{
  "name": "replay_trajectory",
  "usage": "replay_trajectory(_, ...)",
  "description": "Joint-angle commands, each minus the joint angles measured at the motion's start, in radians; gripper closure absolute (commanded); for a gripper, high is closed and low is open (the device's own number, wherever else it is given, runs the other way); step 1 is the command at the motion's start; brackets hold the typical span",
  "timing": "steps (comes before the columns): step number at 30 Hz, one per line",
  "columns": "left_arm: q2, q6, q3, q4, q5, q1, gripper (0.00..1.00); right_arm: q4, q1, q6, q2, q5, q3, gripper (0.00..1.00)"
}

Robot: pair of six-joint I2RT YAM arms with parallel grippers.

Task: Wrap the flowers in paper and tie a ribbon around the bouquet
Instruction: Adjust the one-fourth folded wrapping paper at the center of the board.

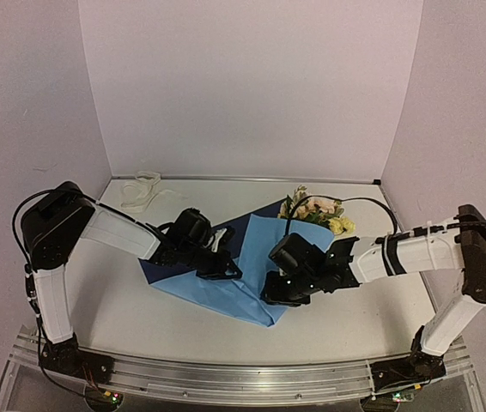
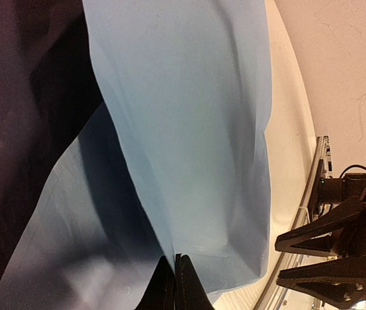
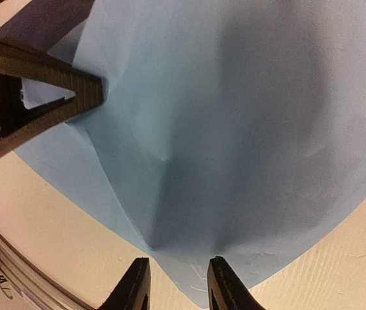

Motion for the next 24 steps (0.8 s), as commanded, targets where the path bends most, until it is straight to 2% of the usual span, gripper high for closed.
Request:
replay_trajectory(1,-0.067,0.009,0.001,0.022,0.052,0.01,0.96,-0.055,0.061,-0.035,0.043,0.107,0.023,0.7)
replay_trajectory(9,-0.053,-0.024,0.015,0.017,0.055,0.019,0.93,-0.088,0.104,-0.016,0.094,0.169,0.029,0.74)
replay_trajectory(14,-0.119,-0.051,0.007,-0.023,0.015,0.032,0.69,-0.078,0.11,-0.016,0.12,0.178,0.034,0.75)
replay_trajectory(17,-0.207,-0.065,0.0,-0.076,-0.034,0.036,0.62,-0.038,0.11,-0.014,0.116,0.18,0.015,0.75)
replay_trajectory(20,-0.274,-0.098,-0.004,-0.103,-0.038,0.038,0.62,0.021,0.11,-0.012,0.105,0.173,-0.017,0.75)
replay_trajectory(24,-0.262,-0.186,-0.019,-0.038,0.082,0.027,0.73,0.133,0.11,-0.002,0.084,0.168,-0.083,0.76)
